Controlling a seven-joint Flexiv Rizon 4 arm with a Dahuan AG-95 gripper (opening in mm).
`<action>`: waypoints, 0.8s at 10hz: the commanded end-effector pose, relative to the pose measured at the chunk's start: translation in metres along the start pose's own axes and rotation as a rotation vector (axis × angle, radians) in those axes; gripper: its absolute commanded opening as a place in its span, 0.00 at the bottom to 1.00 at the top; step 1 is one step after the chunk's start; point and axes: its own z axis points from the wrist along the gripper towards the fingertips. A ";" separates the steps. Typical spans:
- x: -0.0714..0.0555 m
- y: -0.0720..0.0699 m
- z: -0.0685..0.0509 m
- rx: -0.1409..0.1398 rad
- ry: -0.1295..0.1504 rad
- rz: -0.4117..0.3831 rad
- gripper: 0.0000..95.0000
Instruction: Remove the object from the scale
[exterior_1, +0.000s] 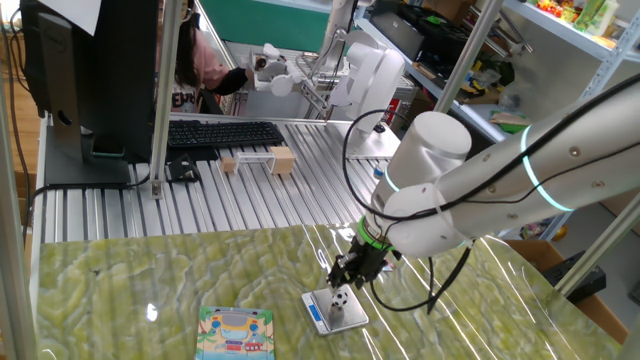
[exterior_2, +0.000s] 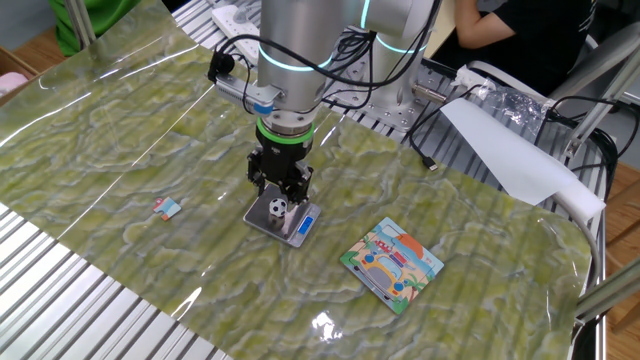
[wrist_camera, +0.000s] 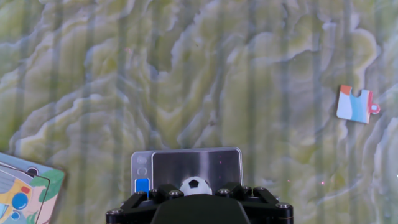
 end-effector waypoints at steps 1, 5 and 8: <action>0.000 0.000 0.001 0.000 0.000 0.001 0.60; 0.000 -0.001 0.003 0.000 -0.004 0.003 0.60; 0.001 -0.001 0.005 0.001 -0.009 0.006 0.60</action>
